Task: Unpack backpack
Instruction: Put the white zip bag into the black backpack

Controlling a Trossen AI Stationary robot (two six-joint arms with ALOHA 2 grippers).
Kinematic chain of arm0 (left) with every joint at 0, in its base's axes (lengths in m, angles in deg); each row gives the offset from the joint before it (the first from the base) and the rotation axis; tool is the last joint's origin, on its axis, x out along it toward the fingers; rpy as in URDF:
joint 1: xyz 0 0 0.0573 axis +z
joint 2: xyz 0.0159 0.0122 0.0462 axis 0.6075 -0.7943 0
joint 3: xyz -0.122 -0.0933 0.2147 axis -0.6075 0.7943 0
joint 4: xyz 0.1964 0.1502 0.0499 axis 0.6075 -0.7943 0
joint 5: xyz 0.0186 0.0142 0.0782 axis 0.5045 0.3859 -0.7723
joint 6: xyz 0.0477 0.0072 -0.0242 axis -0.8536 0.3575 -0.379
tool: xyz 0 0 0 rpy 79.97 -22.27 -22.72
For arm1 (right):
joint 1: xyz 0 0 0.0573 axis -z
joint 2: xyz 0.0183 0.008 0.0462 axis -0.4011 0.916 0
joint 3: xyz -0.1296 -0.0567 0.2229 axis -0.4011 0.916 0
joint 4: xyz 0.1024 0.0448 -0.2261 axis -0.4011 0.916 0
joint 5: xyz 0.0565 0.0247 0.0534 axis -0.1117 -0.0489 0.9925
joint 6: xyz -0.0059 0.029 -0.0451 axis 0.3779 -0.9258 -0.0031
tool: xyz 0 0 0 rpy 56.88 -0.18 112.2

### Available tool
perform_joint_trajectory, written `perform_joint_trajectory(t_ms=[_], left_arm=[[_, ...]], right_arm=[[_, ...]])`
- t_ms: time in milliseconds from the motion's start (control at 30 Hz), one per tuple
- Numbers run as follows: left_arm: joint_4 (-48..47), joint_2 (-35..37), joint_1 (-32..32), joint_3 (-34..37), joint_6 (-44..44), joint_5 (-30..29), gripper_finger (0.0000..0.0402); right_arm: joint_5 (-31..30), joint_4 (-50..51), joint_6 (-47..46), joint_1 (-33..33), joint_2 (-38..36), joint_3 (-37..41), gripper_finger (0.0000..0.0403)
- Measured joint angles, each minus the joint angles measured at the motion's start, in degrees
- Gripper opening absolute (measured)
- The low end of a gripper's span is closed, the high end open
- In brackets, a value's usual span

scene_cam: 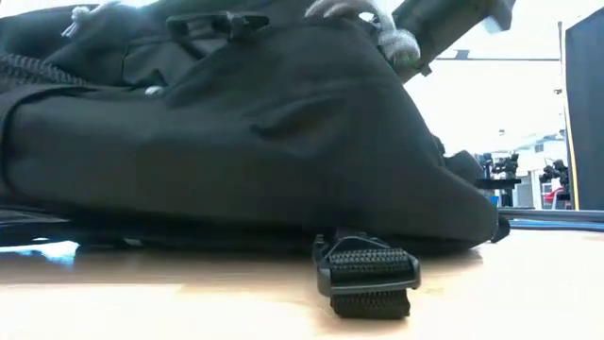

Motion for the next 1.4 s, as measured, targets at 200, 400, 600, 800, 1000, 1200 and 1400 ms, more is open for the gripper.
perform_joint_trajectory(t_ms=[200, 400, 600, 800, 1000, 1200, 1400], left_arm=[[0.2, 0.1, -0.4, 1.8, 1.5, 0.6, 0.0], [-2.3, 0.1, -2.0, 2.3, 3.6, 0.6, 0.0], [-4.2, 0.1, -3.9, 2.3, 6.3, 0.6, 0.0], [-4.2, 0.1, -5.1, 2.3, 6.6, 0.5, 0.0], [-5.1, 0.1, -5.1, 2.3, 6.7, 0.2, 0.0], [-5.3, 0.1, -5.2, 2.3, 6.8, 1.3, 0.0], [-5.5, 0.1, -5.2, 2.3, 7.7, 1.5, 0.0]], right_arm=[[10.6, 4.3, -1.7, -3.8, -6.4, 0.1, 0.0169], [19.2, 15.0, -4.3, -7.7, -13.6, 0.1, 0.0233], [23.5, 22.9, -8.1, -10.8, -15.5, 0.1, 0.0248], [25.0, 20.2, -8.0, -10.5, -12.7, 3.0, 0.0231], [28.0, 21.0, -9.1, -8.3, -12.9, 5.9, 0.0219], [28.0, 22.8, -9.3, -9.0, -15.7, 5.9, 0.022], [27.9, 24.0, -10.6, -11.1, -19.2, 5.9, 0.0233]])
